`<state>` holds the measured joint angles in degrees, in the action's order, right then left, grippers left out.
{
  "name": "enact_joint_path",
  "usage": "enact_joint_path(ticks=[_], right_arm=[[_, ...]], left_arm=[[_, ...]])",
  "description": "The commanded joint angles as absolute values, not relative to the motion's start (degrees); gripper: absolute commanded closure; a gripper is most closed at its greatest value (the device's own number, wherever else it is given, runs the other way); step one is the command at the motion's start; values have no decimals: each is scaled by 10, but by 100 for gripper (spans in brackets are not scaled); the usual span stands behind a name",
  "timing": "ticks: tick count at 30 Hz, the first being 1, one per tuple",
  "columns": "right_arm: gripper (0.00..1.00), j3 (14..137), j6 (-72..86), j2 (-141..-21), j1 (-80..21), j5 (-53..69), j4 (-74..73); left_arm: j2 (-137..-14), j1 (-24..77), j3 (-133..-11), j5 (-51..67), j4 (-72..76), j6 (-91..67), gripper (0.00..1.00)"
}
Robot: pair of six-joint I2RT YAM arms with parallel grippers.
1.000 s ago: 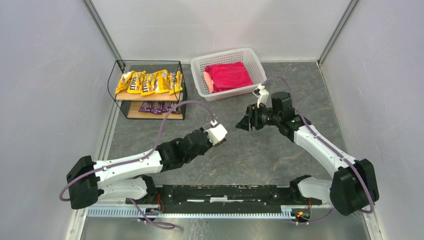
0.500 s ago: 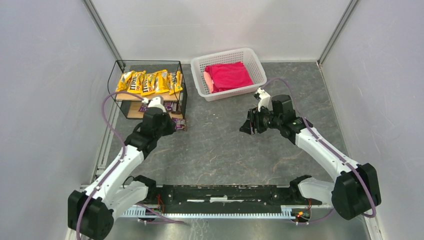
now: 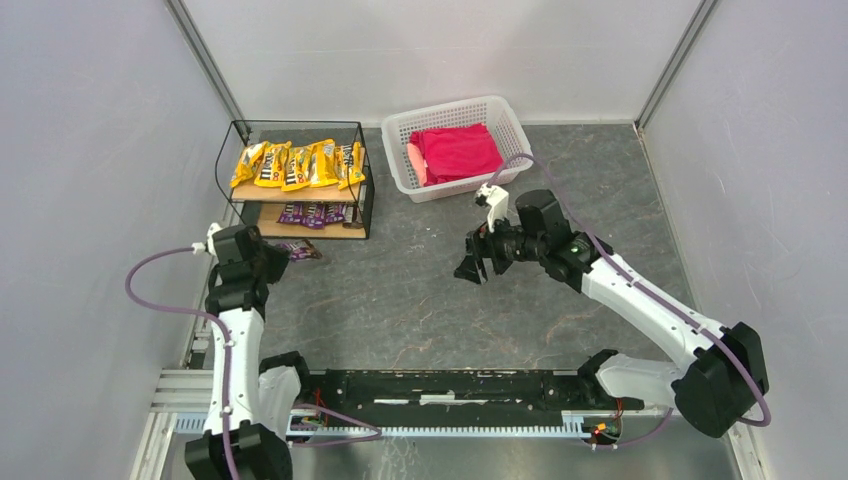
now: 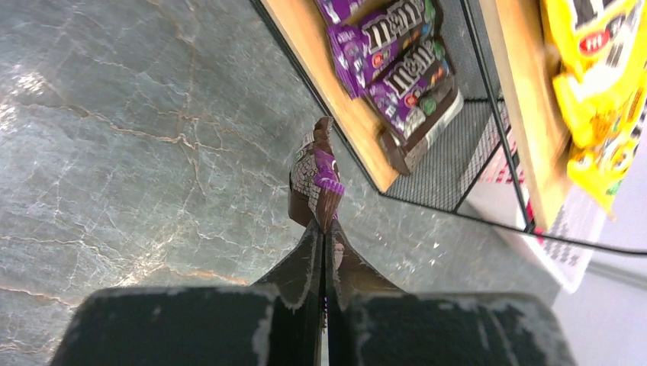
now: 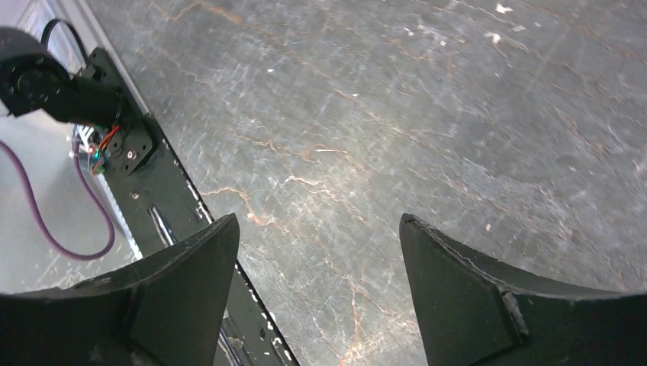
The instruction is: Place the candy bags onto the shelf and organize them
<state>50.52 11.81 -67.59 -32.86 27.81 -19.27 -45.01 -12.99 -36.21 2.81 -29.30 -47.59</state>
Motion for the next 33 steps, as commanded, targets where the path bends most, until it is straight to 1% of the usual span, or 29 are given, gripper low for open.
enact_joint_path(ticks=[1, 4, 7, 10, 13, 18, 23, 29, 33], right_arm=[[14, 535, 90, -670, -365, 252, -201], [10, 528, 90, -657, -376, 243, -194], [7, 520, 87, -647, -379, 239, -191], [8, 513, 100, -638, -377, 242, -183], [7, 492, 114, -616, -377, 248, -162], [6, 500, 98, -602, -377, 230, -194], [6, 496, 96, -591, -378, 218, -190], [6, 496, 93, -590, -377, 207, -187], [6, 495, 93, -596, -378, 221, -188]], left_arm=[[-438, -186, -359, 62, -264, -550, 98], [-421, -222, -349, 58, -264, -577, 98], [-413, -241, -355, 60, -269, -591, 98], [-410, -259, -364, 91, -246, -610, 98], [-403, -272, -361, 94, -232, -630, 98], [-410, -297, -304, 144, -90, -745, 98], [-457, -297, -247, 169, 75, -842, 98], [-477, -297, -174, 120, 222, -890, 98], [-525, -297, -146, 101, 307, -901, 98]])
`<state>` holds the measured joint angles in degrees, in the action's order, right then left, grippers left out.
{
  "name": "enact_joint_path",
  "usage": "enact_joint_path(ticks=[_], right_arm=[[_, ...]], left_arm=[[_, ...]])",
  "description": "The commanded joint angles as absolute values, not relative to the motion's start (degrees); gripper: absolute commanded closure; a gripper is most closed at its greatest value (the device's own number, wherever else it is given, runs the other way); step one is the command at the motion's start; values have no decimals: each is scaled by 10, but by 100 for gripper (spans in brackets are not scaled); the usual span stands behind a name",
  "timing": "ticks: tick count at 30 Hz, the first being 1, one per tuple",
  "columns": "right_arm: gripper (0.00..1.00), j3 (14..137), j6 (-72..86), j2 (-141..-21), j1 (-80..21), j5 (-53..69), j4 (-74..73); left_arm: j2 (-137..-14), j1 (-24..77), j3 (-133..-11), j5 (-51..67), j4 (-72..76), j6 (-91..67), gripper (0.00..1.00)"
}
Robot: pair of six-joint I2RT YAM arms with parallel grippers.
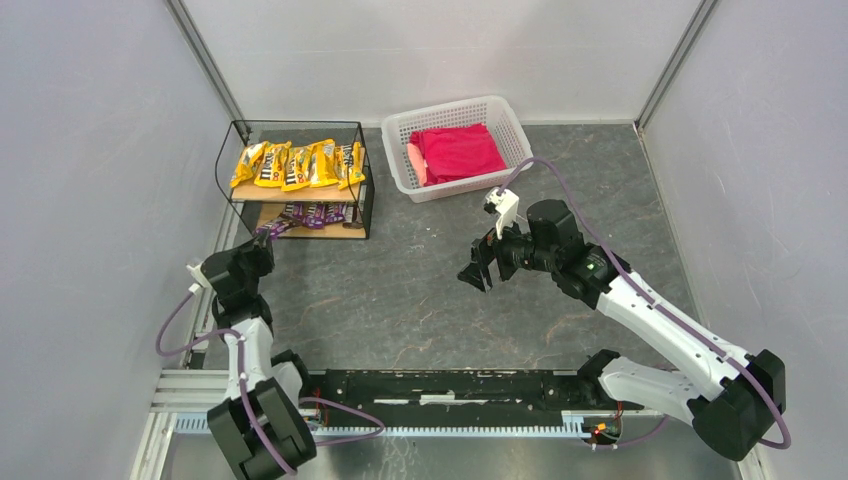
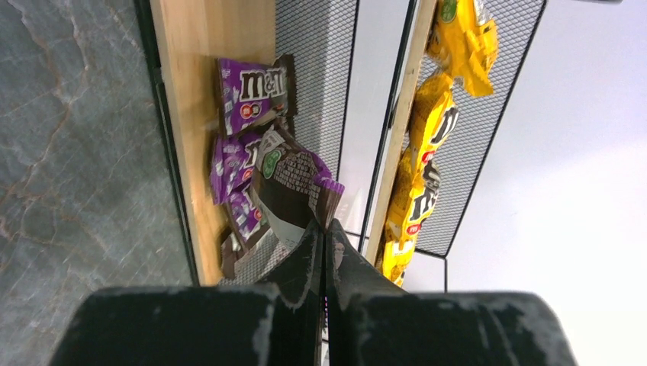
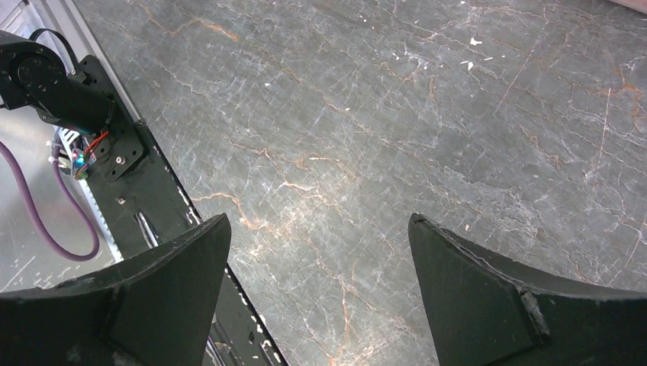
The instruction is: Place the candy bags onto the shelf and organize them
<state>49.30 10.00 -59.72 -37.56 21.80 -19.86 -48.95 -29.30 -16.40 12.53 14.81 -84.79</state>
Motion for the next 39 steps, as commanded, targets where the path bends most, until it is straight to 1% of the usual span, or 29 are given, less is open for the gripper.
enact_joint_path(ticks=[1, 5, 10, 20, 23, 26, 29, 35, 39], right_arm=[[6, 493, 95, -596, -378, 227, -184], [5, 490, 91, -595, -377, 212, -184], [2, 482, 89, -591, -378, 191, -176], [2, 482, 82, -602, -378, 186, -181], [2, 480, 82, -607, -378, 181, -179], [2, 482, 82, -613, -377, 178, -178], [2, 486, 81, -619, -377, 176, -180], [2, 488, 77, -627, -377, 171, -184], [2, 491, 78, -634, -377, 173, -184]], left_arm=[[-541, -297, -139, 100, 340, -907, 98], [-603, -298, -135, 91, 408, -918, 98], [-670, -297, -130, 70, 493, -940, 98], [-848, -293, -138, 40, 707, -969, 98], [-896, -275, -155, 15, 736, -965, 98], [-936, -244, -160, -37, 782, -966, 98], [-984, -225, -174, -51, 826, -983, 98], [-1113, -206, -177, -97, 985, -1043, 98], [-1152, -195, -191, -116, 996, -1054, 98]])
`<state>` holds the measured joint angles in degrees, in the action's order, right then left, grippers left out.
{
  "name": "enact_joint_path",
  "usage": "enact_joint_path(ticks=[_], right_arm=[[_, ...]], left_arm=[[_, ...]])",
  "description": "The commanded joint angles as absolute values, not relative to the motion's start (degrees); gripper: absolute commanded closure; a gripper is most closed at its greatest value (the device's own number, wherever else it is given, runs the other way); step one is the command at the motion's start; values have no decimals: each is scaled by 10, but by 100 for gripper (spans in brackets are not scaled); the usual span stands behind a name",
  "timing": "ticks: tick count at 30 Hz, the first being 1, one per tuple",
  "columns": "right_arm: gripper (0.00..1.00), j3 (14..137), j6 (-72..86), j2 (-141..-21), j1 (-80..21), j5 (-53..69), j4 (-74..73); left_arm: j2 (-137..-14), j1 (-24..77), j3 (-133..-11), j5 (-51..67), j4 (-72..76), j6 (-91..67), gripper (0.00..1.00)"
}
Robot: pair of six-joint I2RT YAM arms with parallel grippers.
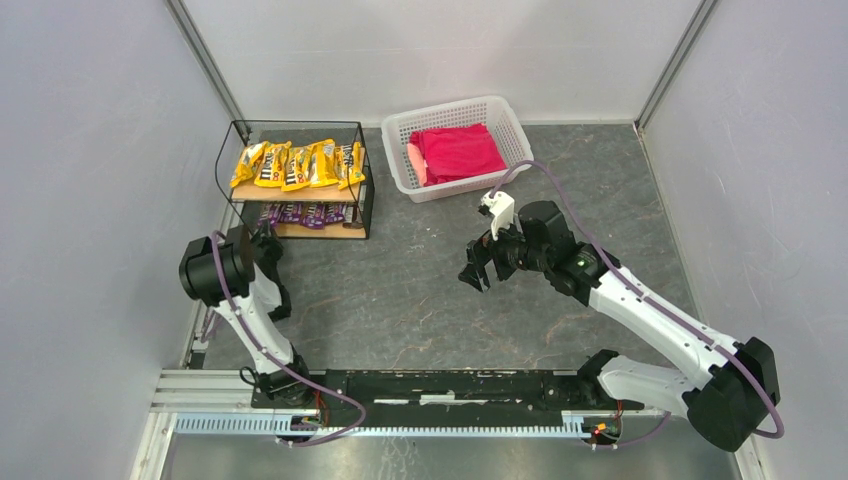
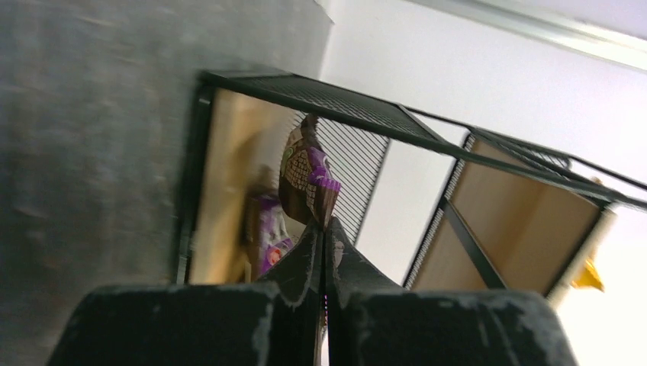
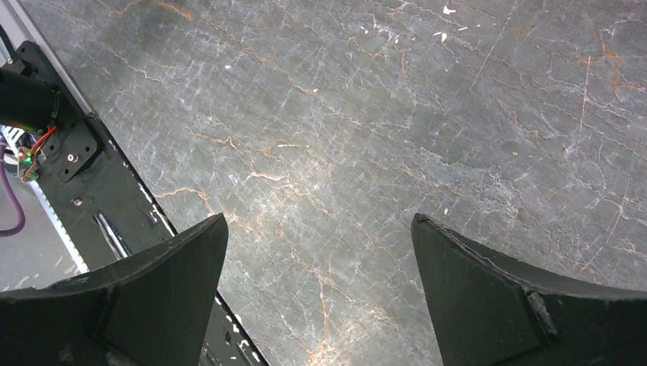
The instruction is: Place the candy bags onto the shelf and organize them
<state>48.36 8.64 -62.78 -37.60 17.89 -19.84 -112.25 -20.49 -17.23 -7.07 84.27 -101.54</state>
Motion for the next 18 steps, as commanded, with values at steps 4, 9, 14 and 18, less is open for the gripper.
enact_joint_path(ticks=[4, 9, 14, 18], right_arm=[[2, 493, 78, -639, -377, 172, -183], [2, 494, 79, -644, -377, 171, -181], [2, 492, 81, -642, -376, 165, -177], [2, 490, 87, -643, -376, 172, -174]], left_arm=[[-1170, -186, -210, -130, 995, -1045, 98], [-1200, -174, -241, -131, 980, -1052, 97], [-1207, -175, -263, -106, 908, -1074, 92], [-1186, -178, -268, -78, 842, -1084, 78]])
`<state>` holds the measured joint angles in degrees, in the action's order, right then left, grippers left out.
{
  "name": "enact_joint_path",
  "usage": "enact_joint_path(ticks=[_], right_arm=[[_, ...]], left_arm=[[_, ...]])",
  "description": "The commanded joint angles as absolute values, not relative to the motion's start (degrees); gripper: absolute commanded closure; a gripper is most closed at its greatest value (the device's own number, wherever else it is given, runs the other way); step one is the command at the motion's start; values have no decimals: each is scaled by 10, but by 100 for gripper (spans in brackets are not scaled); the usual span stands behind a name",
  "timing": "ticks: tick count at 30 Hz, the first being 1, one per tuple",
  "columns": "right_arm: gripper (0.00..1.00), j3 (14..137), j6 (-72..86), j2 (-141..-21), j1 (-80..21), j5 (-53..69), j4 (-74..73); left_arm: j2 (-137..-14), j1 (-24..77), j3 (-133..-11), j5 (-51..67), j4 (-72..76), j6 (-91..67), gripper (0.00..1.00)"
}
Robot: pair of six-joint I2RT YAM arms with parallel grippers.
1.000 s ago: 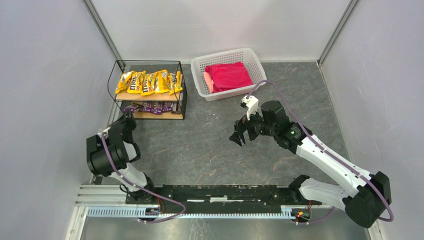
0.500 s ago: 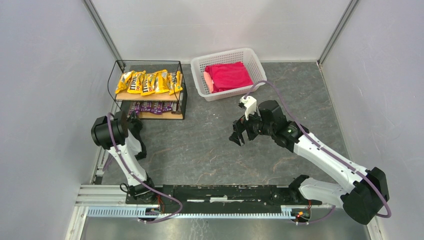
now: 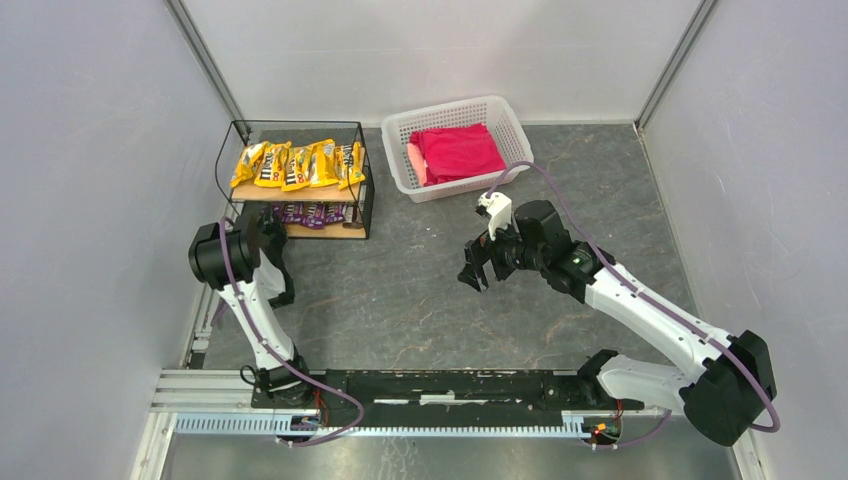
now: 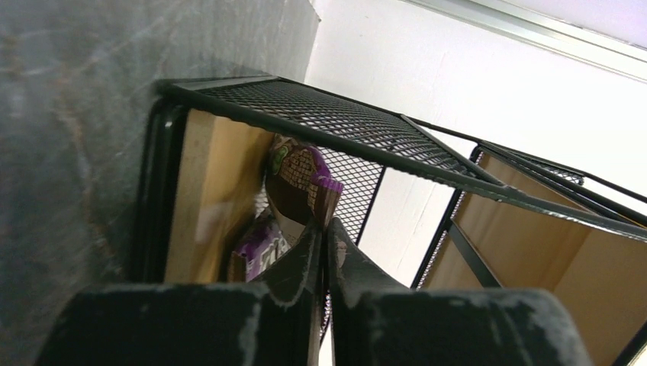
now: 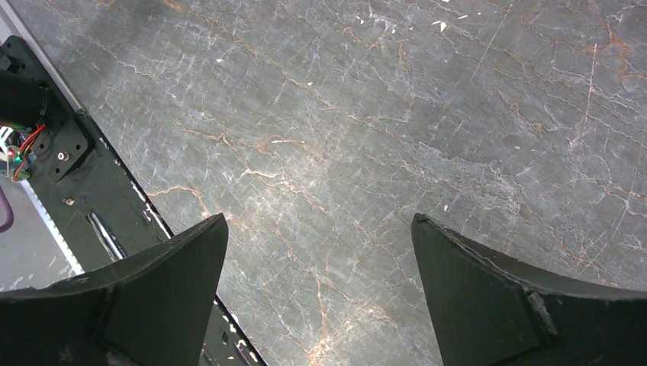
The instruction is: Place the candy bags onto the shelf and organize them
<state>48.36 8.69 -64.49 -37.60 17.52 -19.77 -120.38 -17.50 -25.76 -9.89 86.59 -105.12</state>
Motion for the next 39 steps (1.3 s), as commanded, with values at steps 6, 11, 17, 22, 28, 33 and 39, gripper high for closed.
enact_joint_path(ticks=[6, 11, 17, 22, 28, 33, 39], right_arm=[[2, 484, 88, -629, -375, 168, -180], [2, 482, 95, -619, -375, 170, -179], [2, 494, 95, -604, -375, 153, -191], [2, 502, 94, -583, -376, 124, -215], [2, 519, 92, -547, -375, 75, -260], [2, 523, 82, -503, -375, 25, -283], [2, 533, 49, -453, -375, -29, -260]], left_arm=[[-1107, -193, -248, -63, 692, -1003, 54], [-1051, -206, -236, -41, 600, -942, 41], [-953, -225, -236, -16, 436, -864, 30], [-813, -244, -203, -6, 292, -830, 18], [-597, -263, -202, 42, 129, -739, 11], [-462, -263, -241, 97, 31, -631, 7], [-471, -226, -466, 145, -133, -425, 8]])
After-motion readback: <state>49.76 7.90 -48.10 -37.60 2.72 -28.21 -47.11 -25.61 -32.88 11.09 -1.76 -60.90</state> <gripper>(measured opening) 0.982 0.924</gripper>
